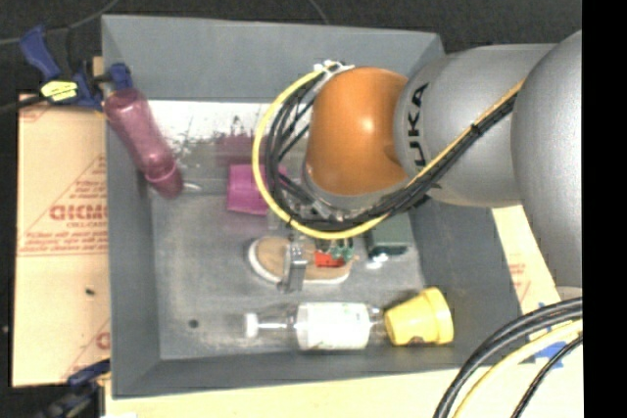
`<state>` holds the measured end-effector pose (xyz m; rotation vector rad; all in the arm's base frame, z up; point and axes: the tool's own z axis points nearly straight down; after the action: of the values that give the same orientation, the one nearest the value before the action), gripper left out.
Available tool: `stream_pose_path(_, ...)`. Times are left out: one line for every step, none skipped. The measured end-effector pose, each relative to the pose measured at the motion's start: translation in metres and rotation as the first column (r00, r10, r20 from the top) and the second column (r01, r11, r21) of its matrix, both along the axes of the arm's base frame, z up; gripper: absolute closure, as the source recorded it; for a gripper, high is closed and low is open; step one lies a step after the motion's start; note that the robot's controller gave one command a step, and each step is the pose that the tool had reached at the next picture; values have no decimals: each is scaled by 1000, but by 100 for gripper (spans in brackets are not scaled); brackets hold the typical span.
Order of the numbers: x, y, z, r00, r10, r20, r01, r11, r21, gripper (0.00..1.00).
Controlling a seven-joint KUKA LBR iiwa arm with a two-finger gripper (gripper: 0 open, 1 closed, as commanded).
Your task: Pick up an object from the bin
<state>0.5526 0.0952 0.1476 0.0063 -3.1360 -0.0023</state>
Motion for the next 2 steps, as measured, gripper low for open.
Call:
stream_pose_path(2, 0, 5, 1000, -3, 8, 3, 1000, 1, 0)
stream_pose_path(4, -4, 6, 1000, -26, 7, 26, 1000, 2, 0)
